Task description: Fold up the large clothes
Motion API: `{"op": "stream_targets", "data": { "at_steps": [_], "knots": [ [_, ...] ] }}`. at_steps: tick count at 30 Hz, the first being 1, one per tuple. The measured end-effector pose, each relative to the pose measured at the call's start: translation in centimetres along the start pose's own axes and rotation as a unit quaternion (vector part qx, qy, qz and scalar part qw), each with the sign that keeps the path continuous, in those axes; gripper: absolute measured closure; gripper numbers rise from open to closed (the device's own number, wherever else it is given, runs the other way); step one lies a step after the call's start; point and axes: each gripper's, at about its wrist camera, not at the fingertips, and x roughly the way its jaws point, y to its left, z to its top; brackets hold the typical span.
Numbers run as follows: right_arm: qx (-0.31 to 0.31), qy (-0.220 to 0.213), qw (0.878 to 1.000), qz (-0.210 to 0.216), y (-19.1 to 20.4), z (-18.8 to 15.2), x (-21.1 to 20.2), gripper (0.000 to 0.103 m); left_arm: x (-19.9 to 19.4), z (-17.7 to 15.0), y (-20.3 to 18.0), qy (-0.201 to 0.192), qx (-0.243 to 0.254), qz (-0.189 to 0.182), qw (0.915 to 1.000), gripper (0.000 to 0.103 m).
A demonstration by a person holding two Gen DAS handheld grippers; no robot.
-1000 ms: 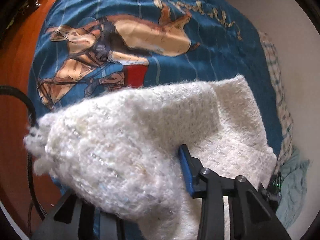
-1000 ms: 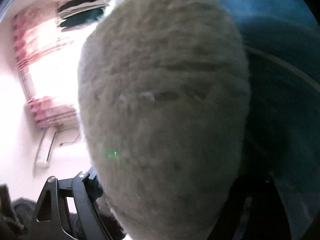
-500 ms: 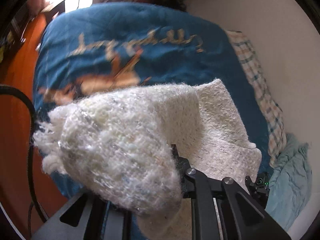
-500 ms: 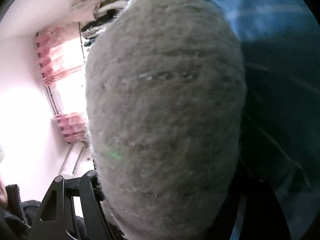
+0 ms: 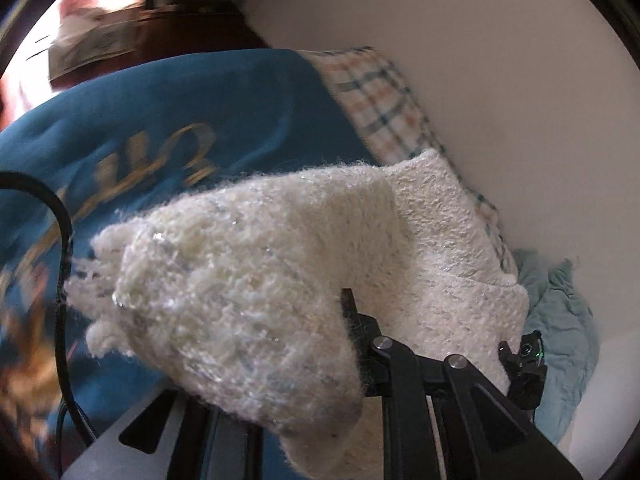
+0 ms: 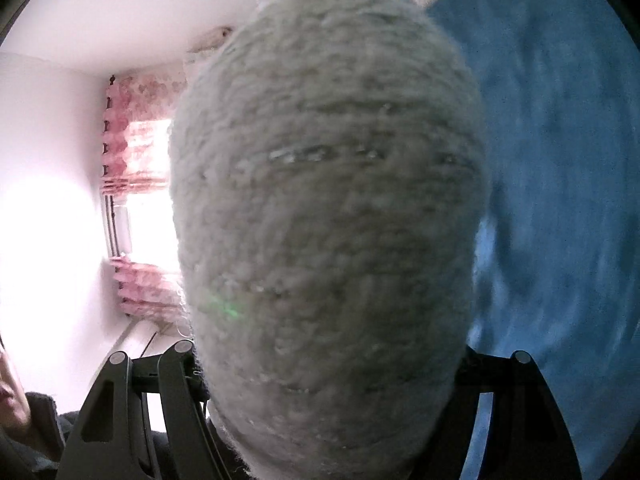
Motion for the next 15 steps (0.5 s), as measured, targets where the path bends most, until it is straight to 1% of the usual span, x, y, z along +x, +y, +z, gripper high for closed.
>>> {"op": "stream_targets", "data": {
  "at_steps": [2, 4, 6, 8, 10, 11, 14, 15],
  "knots": [
    [-0.009, -0.011, 1.000, -0.002, -0.7, 4.8, -0.3, 0.027, 3.3, 3.0, -1.5, 0.001, 0.006, -0.014, 0.9999, 0.091],
    [-0.014, -0.021, 1.000, 0.001, -1.8, 8.5, -0.6, 0.027, 6.9, 5.9, -2.9, 0.001, 0.014, -0.023, 0.9996, 0.091],
    [-0.013, -0.029, 0.999, 0.004, -3.9, 12.2, -1.0, 0.027, 10.4, 8.0, -3.9, 0.002, 0.020, -0.029, 0.9994, 0.091],
    [-0.003, -0.035, 0.999, 0.003, -6.6, 14.7, -1.5, 0.027, 14.8, 9.7, -4.7, 0.010, 0.026, -0.034, 0.9990, 0.091],
    [0.016, -0.044, 0.999, -0.013, -10.0, 16.5, -2.4, 0.027, 19.3, 10.4, -5.1, 0.028, 0.033, -0.033, 0.9985, 0.091],
    [0.032, -0.049, 0.998, -0.029, -12.1, 17.1, -3.1, 0.027, 21.7, 10.4, -5.1, 0.044, 0.037, -0.031, 0.9979, 0.090],
    [0.075, -0.057, 0.993, -0.067, -16.7, 17.1, -5.4, 0.027, 27.9, 9.6, -5.0, 0.095, 0.056, -0.015, 0.9938, 0.090],
    [0.079, -0.057, 0.993, -0.066, -17.5, 16.8, -6.0, 0.027, 29.2, 9.1, -5.1, 0.109, 0.065, -0.011, 0.9919, 0.087]
  ]
}}
